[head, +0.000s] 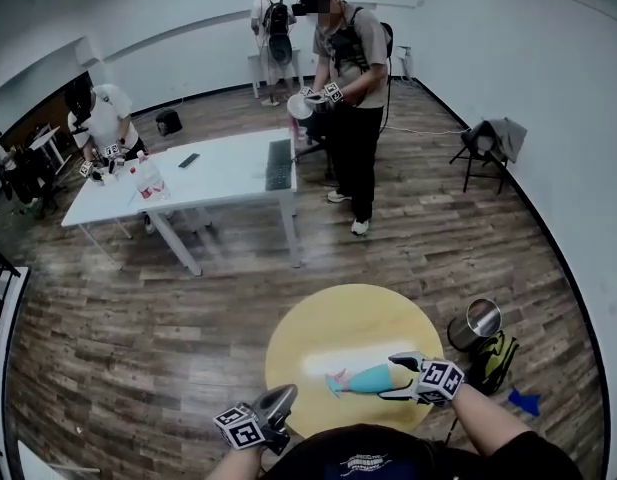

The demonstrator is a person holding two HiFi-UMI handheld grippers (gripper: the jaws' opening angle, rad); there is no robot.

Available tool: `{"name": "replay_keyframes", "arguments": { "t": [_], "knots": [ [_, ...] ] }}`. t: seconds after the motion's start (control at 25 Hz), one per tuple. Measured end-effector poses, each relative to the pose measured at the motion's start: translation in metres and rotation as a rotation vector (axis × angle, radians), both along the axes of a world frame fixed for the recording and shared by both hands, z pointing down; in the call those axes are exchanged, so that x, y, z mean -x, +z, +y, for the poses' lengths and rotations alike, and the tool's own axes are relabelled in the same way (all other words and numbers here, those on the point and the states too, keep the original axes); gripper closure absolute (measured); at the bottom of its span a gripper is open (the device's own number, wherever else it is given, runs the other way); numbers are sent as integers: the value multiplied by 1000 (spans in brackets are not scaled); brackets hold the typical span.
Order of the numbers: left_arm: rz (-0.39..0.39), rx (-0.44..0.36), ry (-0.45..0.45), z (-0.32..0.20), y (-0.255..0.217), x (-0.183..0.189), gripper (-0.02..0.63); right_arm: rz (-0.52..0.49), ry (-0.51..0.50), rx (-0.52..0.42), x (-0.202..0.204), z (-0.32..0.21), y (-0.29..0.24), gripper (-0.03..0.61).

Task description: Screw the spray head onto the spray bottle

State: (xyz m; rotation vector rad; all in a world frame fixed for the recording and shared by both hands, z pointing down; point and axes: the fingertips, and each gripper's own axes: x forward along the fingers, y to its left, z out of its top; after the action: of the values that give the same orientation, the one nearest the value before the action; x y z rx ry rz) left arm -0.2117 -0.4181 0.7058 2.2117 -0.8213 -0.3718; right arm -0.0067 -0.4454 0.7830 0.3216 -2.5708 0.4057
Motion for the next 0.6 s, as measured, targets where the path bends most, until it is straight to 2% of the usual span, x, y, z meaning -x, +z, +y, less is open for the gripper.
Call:
{"name": "replay_keyframes", "arguments": {
  "t": [0.2, 0.4, 0.48, 0.6],
  "knots": [
    [-15, 54, -111, -9, 9, -51, 611, 92, -217, -46, -39, -14, 56, 69],
    [-53, 106, -193, -22, 20, -77, 611, 165, -403, -133, -50, -34, 116, 30],
    [-65, 117, -200, -28, 24, -84, 611, 188, -459, -169, -50, -37, 135, 17],
    [-73, 142, -211, -35, 31, -83, 611, 208, -486, -213, -42, -39, 159, 15]
  ]
}}
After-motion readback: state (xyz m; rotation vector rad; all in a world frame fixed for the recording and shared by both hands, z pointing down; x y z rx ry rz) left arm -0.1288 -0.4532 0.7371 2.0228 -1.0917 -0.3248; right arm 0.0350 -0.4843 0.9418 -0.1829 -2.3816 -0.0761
